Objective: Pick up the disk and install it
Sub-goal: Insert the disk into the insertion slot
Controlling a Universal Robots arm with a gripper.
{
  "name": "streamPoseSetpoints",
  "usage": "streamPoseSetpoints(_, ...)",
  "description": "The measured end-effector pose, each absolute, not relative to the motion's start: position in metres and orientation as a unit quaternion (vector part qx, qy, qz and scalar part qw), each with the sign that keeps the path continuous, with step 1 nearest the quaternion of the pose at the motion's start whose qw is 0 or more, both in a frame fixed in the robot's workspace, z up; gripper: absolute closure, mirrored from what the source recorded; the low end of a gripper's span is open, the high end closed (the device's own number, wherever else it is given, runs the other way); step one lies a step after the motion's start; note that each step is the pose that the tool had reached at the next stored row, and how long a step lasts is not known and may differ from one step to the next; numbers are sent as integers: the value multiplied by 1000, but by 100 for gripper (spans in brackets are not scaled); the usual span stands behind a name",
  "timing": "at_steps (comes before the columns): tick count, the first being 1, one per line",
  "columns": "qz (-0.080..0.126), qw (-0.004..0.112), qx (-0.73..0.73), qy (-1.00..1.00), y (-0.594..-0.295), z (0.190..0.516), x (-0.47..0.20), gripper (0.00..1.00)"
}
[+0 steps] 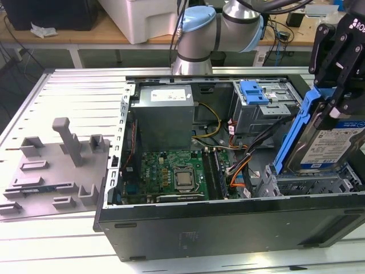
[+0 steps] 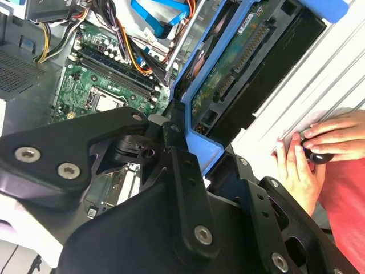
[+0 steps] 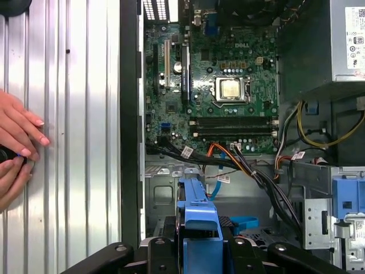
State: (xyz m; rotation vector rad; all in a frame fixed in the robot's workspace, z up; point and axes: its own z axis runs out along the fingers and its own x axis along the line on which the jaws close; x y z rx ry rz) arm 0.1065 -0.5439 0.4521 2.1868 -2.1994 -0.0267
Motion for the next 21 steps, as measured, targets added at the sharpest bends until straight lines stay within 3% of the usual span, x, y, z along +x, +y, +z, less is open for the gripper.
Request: streamPoseSetpoints(21, -7, 21, 719, -695, -543, 452, 106, 63)
